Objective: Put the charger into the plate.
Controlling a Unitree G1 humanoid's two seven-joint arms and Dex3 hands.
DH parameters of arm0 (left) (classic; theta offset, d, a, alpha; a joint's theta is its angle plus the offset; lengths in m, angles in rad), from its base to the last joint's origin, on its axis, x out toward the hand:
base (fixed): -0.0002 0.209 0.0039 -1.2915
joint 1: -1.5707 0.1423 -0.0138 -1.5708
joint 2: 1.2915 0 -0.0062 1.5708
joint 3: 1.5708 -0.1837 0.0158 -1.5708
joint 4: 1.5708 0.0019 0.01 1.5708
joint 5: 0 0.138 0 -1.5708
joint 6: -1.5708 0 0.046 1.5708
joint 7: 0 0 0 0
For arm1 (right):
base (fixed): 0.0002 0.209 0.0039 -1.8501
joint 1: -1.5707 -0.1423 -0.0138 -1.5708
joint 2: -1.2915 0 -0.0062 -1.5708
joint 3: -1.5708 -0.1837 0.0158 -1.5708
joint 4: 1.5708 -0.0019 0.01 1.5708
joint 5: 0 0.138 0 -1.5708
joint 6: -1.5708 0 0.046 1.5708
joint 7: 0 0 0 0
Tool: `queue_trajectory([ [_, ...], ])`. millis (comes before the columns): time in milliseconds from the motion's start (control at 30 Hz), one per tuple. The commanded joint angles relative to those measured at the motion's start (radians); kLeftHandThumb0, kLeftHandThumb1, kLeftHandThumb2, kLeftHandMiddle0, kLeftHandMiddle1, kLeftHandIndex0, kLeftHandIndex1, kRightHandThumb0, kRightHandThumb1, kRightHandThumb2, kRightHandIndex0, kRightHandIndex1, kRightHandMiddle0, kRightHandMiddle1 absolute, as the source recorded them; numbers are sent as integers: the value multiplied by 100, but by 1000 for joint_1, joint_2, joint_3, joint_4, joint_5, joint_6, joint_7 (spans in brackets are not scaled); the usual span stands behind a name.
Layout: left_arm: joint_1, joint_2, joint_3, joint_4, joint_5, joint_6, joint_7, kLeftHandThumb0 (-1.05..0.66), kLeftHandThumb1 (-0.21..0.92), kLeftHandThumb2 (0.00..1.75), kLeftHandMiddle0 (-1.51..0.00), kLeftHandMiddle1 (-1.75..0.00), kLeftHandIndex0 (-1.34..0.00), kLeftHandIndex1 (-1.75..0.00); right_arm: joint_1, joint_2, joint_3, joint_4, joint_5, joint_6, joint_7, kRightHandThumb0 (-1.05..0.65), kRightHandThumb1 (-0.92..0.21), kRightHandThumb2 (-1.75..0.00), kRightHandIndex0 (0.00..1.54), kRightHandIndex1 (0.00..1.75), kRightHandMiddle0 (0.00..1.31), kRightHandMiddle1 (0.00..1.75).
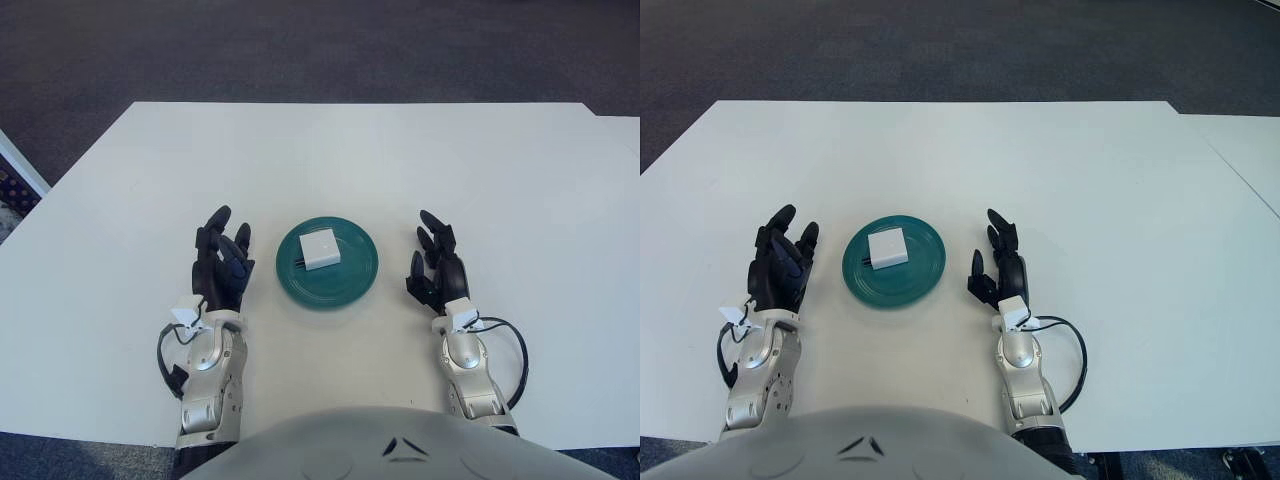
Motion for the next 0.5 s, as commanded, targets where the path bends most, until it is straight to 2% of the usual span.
queue_trajectory([
  [0, -26, -44, -3, 25, -11, -24, -11, -95, 92, 81, -54, -2, -6, -77, 35, -5, -3, 67, 6, 56, 12, -77, -92, -86, 30, 1, 0, 55],
  [233, -23, 11, -4, 56, 84, 61, 36, -94, 92, 84, -54, -1, -5, -76, 40, -5, -6, 60, 7, 54, 10, -78, -92, -88, 33, 1, 0, 58],
  [333, 10, 57, 5, 126, 114, 80, 0, -95, 92, 89, -53, -1, -5, -75, 43, -5, -9, 59, 15, 49, 13, -79, -92, -88, 34, 1, 0, 59],
  [467, 1, 67, 1, 127, 128, 138, -8, -96, 92, 92, -51, 0, -6, -75, 48, -8, -12, 56, 23, 39, 19, -79, -92, -89, 35, 2, 1, 60],
])
